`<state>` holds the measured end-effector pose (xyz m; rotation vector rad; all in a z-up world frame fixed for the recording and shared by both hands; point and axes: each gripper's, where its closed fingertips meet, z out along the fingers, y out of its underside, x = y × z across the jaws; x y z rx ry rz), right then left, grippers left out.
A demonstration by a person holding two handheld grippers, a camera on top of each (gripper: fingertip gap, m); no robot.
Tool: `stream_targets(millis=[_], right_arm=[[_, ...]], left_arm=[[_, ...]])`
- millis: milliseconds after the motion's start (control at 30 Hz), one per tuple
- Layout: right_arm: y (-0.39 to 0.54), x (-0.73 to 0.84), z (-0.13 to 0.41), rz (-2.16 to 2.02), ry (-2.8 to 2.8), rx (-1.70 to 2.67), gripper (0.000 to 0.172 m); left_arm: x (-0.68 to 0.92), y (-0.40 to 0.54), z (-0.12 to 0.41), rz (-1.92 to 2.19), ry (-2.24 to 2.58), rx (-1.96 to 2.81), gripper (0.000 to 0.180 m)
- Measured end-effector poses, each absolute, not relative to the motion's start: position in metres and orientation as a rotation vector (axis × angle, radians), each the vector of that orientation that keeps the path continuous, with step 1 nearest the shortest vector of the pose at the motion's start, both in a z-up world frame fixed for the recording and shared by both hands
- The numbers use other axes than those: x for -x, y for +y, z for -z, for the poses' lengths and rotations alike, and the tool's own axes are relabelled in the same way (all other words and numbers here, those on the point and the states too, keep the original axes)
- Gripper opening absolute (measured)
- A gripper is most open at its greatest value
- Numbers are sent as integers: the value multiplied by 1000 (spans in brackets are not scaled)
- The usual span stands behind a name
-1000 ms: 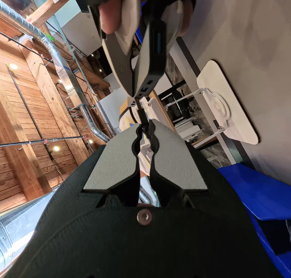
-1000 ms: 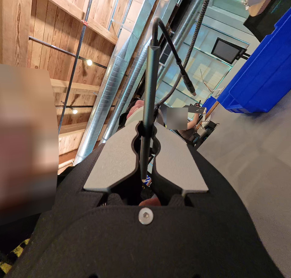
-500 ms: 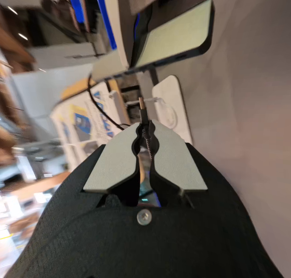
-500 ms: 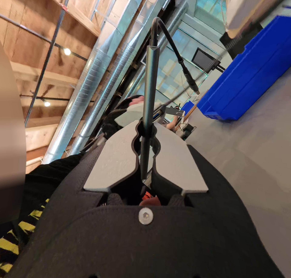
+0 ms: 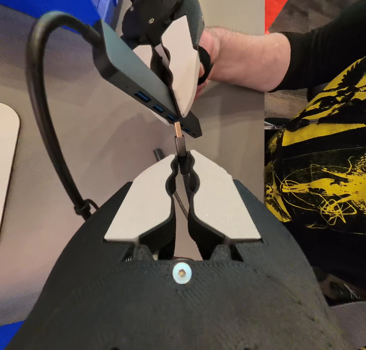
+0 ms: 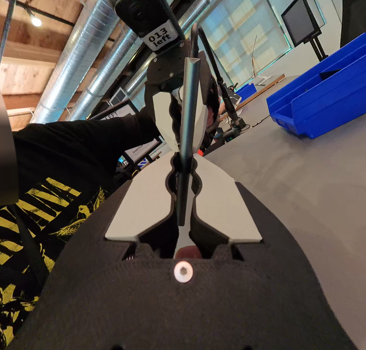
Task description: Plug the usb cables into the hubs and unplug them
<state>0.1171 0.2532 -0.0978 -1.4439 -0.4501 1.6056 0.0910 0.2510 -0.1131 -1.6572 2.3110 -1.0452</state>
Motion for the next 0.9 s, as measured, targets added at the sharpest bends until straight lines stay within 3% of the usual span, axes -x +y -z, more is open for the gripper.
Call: stream_targets(millis=[567,800,900], right_arm=[[241,-106,123,-1435,-691,1587,10],[255,-125,148,-1418,-592,1710,10],[260,-131,157,-1417,-554,1742,10]], left_arm=[[-81,240,134,1359,2352,1814,9],[-69,261,193,1461,2211,1989,9],[-60,276,231,1255,2226,2038,15]])
